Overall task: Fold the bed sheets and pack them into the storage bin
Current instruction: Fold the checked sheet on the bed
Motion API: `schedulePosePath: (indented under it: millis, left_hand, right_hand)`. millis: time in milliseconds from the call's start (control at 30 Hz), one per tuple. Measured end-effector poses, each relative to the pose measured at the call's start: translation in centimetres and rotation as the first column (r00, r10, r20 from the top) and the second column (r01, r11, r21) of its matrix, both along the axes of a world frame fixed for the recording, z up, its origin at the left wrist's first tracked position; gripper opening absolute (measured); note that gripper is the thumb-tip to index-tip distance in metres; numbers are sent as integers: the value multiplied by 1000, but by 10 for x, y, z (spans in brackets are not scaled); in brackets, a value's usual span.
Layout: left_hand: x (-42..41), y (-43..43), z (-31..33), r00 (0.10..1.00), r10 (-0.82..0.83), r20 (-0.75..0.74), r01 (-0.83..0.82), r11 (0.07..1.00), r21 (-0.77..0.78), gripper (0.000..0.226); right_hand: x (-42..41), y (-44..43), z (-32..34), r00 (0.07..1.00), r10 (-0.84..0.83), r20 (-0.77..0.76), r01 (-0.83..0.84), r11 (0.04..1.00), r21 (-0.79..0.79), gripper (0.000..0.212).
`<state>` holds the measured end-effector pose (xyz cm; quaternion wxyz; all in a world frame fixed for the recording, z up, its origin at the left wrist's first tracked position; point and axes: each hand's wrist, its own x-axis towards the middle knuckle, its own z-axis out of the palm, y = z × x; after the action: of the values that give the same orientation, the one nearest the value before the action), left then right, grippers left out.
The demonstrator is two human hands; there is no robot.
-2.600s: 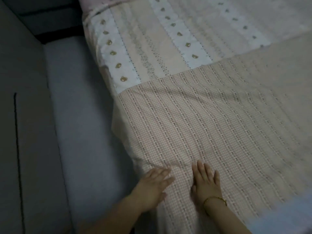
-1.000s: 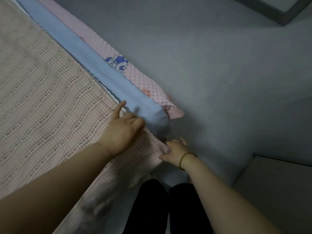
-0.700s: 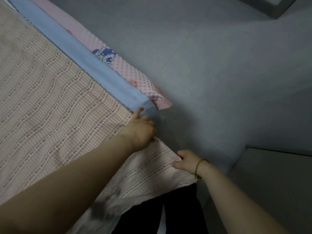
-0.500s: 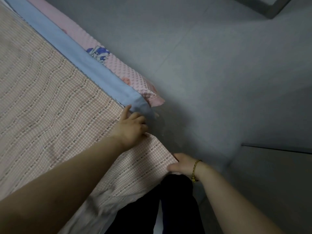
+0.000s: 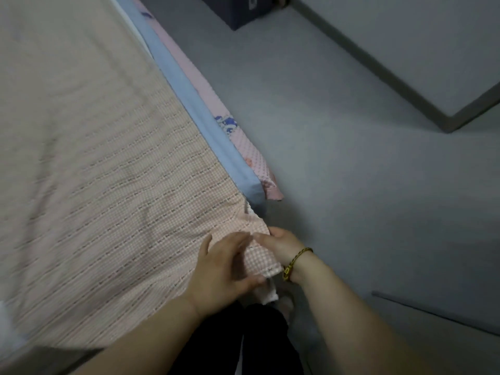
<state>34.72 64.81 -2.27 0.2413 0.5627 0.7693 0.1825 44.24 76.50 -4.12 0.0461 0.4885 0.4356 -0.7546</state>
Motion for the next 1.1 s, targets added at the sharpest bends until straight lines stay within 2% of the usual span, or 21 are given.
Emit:
schedulePosePath:
  millis: [67,100,133,200,267,367,400,467,500,533,567,600,633,667,700,767,833,900,1000,1100]
  left_hand:
    - [1,5,19,988,154,18,-154,988,-13,97]
    - [-7,6,31,977,215,6,-215,977,15,97]
    - [-9,8,31,977,213,-29,-212,976,41,91]
    - [-25,7,39,954,300,25,-301,948,105,75]
    - [-43,6,55,888,429,166,-451,884,124,60]
    - [-73,0,72,752,547,368,-614,784,88,32]
    - [-83,-3,76,728,555,402,-633,769,84,24]
    - [-103,-10,83,690,563,455,-652,756,53,18]
    - [-112,-13,84,656,569,496,-664,748,20,18]
    - [-120,-18,86,609,580,541,-684,729,-13,17]
    - [-127,-22,90,576,580,576,-695,719,-28,15]
    - [-132,-26,93,561,568,602,-694,719,-31,13]
    - [-136,-28,95,552,550,626,-687,726,-32,13]
    - [-140,-31,96,538,531,654,-684,729,-30,17]
    - [-143,-35,97,511,514,689,-686,727,-34,24]
    - [-149,-41,101,435,497,751,-691,719,-76,21]
    - [-152,-46,106,368,499,784,-702,703,-117,25]
    - [-157,-52,109,321,511,797,-729,671,-137,31]
    - [-162,-53,109,243,521,818,-752,634,-180,34]
    - [-167,-53,106,153,540,828,-750,609,-258,35]
  right_hand:
    - [-23,5,27,1000,-20,-20,20,1000,-9,11]
    - [-41,7,44,1000,-7,-26,7,1000,6,16]
    - [-47,9,49,999,-40,-25,39,999,-7,21]
    - [-69,9,70,998,-62,-32,62,998,-18,24]
    - [-87,6,83,993,-105,-49,101,992,-79,27]
    - [-107,0,104,980,-133,-151,109,982,-156,18]
    - [-111,-4,110,972,-137,-189,110,983,-144,15]
    - [-114,-13,113,963,-54,-263,78,994,82,8]
    - [-113,-19,111,955,35,-296,59,952,302,14]
    - [-113,-27,108,938,162,-307,41,828,560,20]
    - [-115,-33,103,909,327,-259,22,582,813,20]
    - [-117,-38,97,868,472,-155,14,288,957,16]
    - [-121,-42,89,831,556,5,8,-21,1000,21]
    - [-127,-46,86,803,573,160,-10,-255,967,34]
    - [-132,-50,85,787,560,260,-50,-363,931,48]
    - [-145,-56,89,764,571,302,-97,-361,928,73]
    - [-153,-58,90,754,585,300,-67,-385,921,84]
    - [-162,-60,90,745,599,292,-20,-418,908,76]
    - [-169,-63,89,749,613,250,38,-417,908,46]
    - [-179,-66,91,777,589,221,14,-367,930,43]
